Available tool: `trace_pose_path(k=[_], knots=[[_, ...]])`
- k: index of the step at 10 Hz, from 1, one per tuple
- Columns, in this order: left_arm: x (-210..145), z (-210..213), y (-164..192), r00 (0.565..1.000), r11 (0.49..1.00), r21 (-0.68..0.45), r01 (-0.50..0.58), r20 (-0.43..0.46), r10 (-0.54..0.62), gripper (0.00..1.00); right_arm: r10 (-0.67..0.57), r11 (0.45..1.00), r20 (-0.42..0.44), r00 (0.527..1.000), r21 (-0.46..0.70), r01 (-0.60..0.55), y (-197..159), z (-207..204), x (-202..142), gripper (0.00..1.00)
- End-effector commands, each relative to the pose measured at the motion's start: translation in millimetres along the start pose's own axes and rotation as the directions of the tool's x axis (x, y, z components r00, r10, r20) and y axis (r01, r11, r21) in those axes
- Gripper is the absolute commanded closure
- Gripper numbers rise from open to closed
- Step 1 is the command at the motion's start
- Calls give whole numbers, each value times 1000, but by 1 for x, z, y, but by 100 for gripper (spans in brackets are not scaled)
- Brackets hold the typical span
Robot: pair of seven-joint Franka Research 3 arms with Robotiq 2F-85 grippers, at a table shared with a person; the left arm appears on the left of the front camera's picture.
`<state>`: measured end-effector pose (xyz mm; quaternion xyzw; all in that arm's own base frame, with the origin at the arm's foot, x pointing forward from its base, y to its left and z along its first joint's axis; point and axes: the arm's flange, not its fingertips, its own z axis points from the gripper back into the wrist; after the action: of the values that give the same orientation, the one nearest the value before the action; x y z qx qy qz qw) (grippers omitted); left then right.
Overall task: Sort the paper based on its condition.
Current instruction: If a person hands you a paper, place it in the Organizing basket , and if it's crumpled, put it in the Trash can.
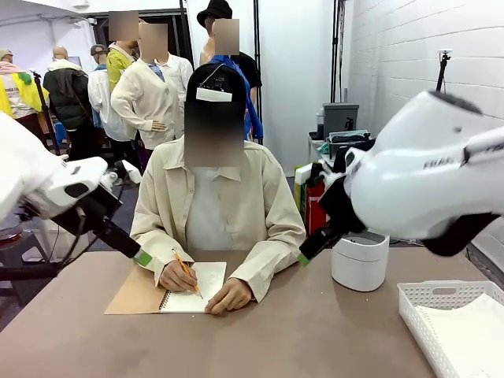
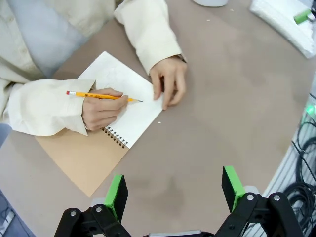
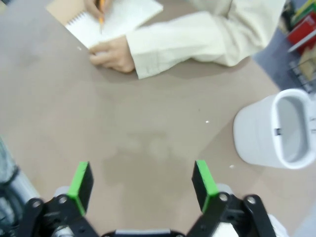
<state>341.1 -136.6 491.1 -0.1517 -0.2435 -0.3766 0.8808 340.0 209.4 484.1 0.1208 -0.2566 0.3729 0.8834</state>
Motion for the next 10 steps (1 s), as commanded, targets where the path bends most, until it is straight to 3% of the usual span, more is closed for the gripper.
trace_pose_path(k=[1, 5, 7, 8, 10], knots=[[2, 24, 9, 999, 997, -65, 42, -3, -43, 0, 4, 1000, 1, 1000, 30, -4, -8, 23, 13, 0], [30, 73, 30, 997, 998, 14, 64, 44, -65, 0, -26, 1000, 20, 999, 12, 26, -25, 60, 42, 0], [34, 73, 29, 995, 982, 174, 72, 53, -82, 0, -55, 998, 54, 997, -24, 56, -36, 65, 44, 0], [31, 83, 29, 997, 998, 38, 44, 58, -46, 0, -39, 999, 36, 999, -16, 40, -26, 69, 42, 0], [31, 83, 29, 997, 998, 38, 44, 58, -46, 0, -39, 999, 36, 999, -16, 40, -26, 69, 42, 0]])
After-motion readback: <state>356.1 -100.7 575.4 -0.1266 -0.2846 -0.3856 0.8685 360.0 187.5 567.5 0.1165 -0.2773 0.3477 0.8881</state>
